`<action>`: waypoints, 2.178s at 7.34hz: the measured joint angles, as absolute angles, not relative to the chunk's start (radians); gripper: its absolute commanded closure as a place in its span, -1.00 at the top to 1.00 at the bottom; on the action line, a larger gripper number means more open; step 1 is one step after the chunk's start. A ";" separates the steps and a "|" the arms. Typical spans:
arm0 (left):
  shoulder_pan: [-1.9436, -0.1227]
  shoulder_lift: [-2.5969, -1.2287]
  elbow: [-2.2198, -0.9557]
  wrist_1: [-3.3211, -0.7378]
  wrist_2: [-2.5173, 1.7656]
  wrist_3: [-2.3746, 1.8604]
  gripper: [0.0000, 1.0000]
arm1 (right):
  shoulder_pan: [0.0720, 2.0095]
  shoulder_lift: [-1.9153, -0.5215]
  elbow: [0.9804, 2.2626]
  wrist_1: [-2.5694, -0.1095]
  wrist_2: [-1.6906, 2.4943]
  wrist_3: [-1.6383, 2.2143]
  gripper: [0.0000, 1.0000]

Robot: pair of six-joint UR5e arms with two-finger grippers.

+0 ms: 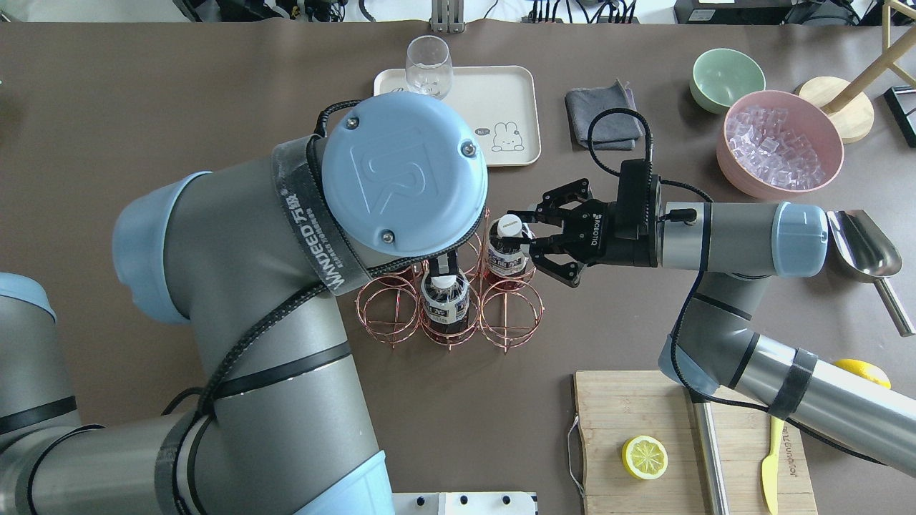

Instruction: Take tea from basket to plate

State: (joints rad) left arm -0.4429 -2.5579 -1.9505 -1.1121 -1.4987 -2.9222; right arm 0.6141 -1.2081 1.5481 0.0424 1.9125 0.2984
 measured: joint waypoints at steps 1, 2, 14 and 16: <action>-0.443 -2.556 -1.952 -1.111 -1.499 -2.922 -1.00 | 0.614 -1.217 1.565 0.026 1.912 0.299 -1.00; -0.443 -2.555 -1.952 -1.112 -1.499 -2.922 -1.00 | 0.614 -1.221 1.576 0.019 1.911 0.299 -1.00; -0.454 -2.552 -1.959 -1.110 -1.498 -2.908 -1.00 | 0.926 -1.164 1.752 -0.187 2.122 0.523 -1.00; -0.459 -2.552 -1.959 -1.110 -1.499 -2.902 -1.00 | 0.966 -1.117 1.654 -0.190 2.078 0.502 -1.00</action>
State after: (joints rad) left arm -0.4587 -2.5520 -1.9590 -1.1104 -1.4987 -2.9021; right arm 0.9660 -1.1168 1.6540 -0.1902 2.0783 0.5021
